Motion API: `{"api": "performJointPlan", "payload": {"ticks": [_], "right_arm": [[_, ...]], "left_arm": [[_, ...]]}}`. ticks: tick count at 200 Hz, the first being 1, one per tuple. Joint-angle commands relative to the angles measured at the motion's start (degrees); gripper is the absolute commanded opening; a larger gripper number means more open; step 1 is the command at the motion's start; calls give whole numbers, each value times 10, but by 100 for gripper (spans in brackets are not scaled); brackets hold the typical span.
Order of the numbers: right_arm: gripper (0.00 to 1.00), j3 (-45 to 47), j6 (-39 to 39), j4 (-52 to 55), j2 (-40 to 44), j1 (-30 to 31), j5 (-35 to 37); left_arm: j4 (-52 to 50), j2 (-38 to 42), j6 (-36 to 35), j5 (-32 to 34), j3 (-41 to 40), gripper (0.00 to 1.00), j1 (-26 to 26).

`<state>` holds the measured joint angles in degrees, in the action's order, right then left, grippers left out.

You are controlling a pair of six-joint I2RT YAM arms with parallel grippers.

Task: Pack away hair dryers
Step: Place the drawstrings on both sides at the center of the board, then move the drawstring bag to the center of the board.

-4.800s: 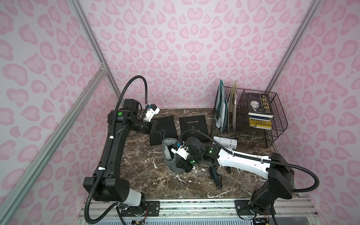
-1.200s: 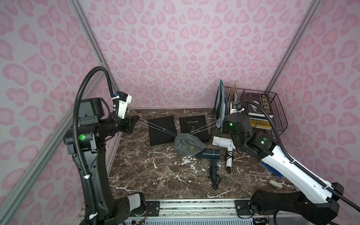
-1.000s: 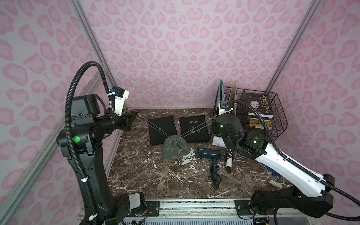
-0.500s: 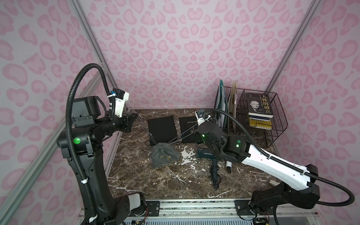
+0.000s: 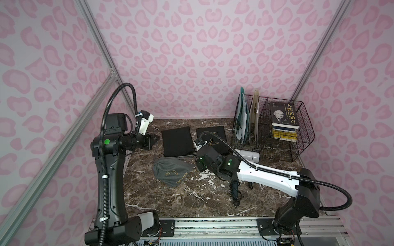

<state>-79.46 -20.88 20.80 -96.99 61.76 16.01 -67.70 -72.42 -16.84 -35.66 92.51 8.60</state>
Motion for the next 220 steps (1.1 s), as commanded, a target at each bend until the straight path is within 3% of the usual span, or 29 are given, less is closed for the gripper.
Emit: {"api": "performJointPlan", "payload": {"ticks": [1,56,75,110,132,168,201,220], "right_arm": [[0,0,-17,-34,-29,-4,-48],[0,4,-22,-58,-91,-9,-152],[0,10,-26,-68,-85,-6,-165],[18,56,-33,-81,-57,-5,-197],[27,68,-34,-73,-44,-1,-212],[39,93,-45,-54,-8,6,-203],[41,124,-62,-42,43,1,-167],[49,152,-94,-29,74,-12,-130]], "left_arm": [[34,-2,-47,26,-49,2,-28],[111,-38,-60,68,-147,5,-54],[128,-64,-73,79,-154,19,-64],[151,-121,-89,100,-152,52,-91],[172,-158,-93,120,-152,60,-113],[215,-210,-90,175,-169,63,-143],[215,-235,-103,202,-193,56,-160],[202,-235,-122,207,-211,52,-162]]}}
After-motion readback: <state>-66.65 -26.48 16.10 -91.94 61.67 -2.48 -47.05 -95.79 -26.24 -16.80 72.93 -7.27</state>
